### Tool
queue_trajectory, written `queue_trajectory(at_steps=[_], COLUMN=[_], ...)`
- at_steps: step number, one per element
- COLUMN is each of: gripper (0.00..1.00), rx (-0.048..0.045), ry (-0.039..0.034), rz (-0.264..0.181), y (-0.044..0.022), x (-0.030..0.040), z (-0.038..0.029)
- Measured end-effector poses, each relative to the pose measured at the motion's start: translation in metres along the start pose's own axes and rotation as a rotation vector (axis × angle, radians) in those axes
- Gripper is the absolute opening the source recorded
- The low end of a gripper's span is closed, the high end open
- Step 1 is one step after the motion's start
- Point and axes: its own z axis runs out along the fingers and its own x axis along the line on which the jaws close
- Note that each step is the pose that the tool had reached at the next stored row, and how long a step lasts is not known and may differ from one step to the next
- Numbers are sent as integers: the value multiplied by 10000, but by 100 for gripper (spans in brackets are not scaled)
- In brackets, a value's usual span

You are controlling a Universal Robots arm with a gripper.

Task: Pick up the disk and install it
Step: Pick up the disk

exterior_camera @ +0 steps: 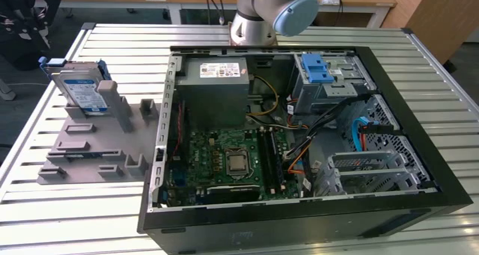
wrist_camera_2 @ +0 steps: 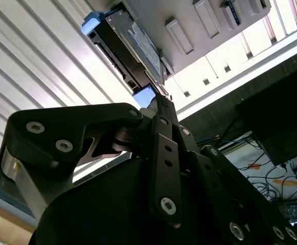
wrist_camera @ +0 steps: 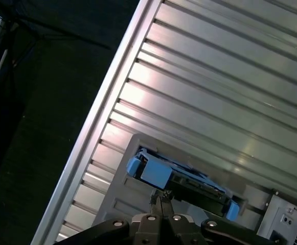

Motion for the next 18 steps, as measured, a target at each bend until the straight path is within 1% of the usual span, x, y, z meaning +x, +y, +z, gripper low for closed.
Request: queue_trajectory(at_steps=[18], gripper=[11], rx=[4], ry=[60], rz=[-1776], y=[0], x=[0], z=[0])
